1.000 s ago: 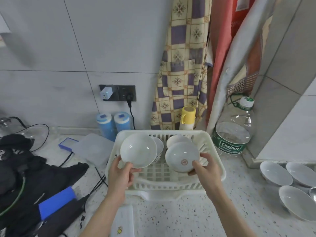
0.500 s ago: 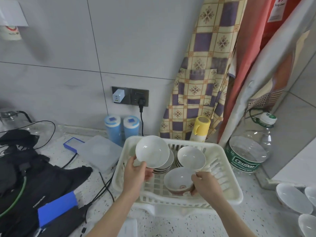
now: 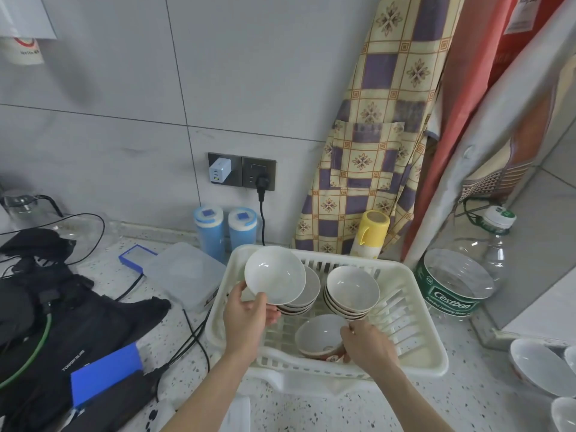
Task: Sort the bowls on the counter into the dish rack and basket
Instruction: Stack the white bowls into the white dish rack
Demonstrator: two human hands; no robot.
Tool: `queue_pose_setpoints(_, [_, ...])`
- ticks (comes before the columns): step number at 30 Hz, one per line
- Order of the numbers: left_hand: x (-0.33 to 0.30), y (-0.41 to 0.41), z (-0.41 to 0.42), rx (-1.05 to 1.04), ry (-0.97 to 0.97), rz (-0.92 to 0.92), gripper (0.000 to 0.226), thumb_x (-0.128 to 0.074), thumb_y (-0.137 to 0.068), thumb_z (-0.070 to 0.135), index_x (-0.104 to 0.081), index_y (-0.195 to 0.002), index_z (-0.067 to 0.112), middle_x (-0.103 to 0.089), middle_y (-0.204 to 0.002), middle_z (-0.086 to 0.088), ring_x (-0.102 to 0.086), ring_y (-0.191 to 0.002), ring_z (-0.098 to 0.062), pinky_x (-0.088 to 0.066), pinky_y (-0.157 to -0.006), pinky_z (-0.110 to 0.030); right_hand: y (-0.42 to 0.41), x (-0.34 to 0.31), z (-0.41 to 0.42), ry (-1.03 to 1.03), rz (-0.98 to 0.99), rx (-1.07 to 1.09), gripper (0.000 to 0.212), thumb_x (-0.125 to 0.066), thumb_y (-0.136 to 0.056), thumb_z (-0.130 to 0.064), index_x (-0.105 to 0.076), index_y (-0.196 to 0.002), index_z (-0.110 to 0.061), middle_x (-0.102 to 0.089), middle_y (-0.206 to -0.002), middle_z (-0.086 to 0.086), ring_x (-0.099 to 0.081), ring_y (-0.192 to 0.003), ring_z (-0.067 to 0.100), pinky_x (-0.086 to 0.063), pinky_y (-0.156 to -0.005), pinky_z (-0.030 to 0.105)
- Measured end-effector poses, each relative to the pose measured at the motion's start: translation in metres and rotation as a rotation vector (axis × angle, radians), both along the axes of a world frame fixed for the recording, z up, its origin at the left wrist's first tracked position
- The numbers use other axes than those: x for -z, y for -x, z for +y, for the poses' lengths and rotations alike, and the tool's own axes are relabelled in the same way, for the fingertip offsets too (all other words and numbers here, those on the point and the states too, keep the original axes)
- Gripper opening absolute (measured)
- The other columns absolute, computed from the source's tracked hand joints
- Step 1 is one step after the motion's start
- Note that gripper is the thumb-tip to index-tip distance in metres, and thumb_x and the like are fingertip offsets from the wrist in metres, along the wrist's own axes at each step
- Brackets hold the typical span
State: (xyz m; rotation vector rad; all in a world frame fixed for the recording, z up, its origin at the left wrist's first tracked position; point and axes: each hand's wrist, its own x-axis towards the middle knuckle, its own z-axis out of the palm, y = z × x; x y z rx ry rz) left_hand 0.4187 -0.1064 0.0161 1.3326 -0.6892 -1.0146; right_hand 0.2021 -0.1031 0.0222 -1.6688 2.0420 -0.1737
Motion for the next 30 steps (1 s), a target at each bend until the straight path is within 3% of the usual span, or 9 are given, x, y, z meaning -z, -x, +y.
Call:
queue_pose_setpoints(6, [0.003, 0.001, 0.0, -0.019, 0.006, -0.028, 0.044, -0.055, -0.089, 0.007, -0.049, -0.131, 0.022, -0.075, -0.066, -0.01, -0.073, -0.059, -0.025, -0.058, -0.051, -0.027, 0.001, 0.003, -0.004, -0.07, 0.01, -0.052, 0.027, -0.038, -0.088, -0.027, -0.054, -0.11, -0.023, -0.059, -0.081, -0.009, -0.053, -0.087, 0.02, -0.036, -0.073, 0.033])
queue_pose_setpoints(11, [0.002, 0.001, -0.001, -0.012, -0.004, -0.039, 0.045, -0.056, -0.089, 0.007, -0.05, -0.131, 0.019, -0.074, -0.065, -0.011, -0.073, -0.059, -0.026, -0.059, -0.052, -0.03, 0.002, 0.007, -0.004, -0.088, 0.051, -0.058, 0.029, -0.036, -0.091, -0.025, -0.052, -0.112, -0.016, -0.063, -0.112, 0.006, -0.054, -0.095, 0.025, -0.035, -0.077, 0.034])
queue_pose_setpoints(16, [0.002, 0.001, 0.0, 0.003, -0.011, -0.056, 0.041, -0.056, -0.09, 0.007, -0.05, -0.128, 0.022, -0.074, -0.064, -0.012, -0.073, -0.059, -0.026, -0.059, -0.051, -0.029, 0.003, 0.008, -0.005, -0.138, 0.041, -0.119, 0.031, -0.031, -0.097, -0.027, -0.045, -0.122, -0.014, -0.062, -0.121, 0.012, -0.057, -0.11, 0.031, -0.038, -0.081, 0.037])
queue_pose_setpoints(22, [-0.002, 0.001, 0.002, 0.035, -0.032, -0.106, 0.036, -0.057, -0.091, 0.009, -0.049, -0.12, 0.029, -0.074, -0.064, -0.011, -0.073, -0.058, -0.025, -0.058, -0.05, -0.027, 0.002, 0.008, -0.002, -0.141, 0.071, -0.204, 0.047, -0.027, -0.102, -0.038, -0.025, -0.147, -0.03, -0.064, -0.124, 0.009, -0.058, -0.116, 0.029, -0.042, -0.093, 0.039])
queue_pose_setpoints(30, [-0.003, 0.001, 0.001, 0.032, -0.05, -0.144, 0.031, -0.056, -0.093, 0.009, -0.05, -0.117, 0.028, -0.073, -0.061, -0.009, -0.072, -0.055, -0.026, -0.058, -0.051, -0.029, 0.002, 0.015, -0.003, -0.128, 0.108, -0.163, 0.049, -0.03, -0.102, -0.041, -0.031, -0.147, -0.022, -0.06, -0.133, 0.007, -0.055, -0.123, 0.028, -0.044, -0.098, 0.038])
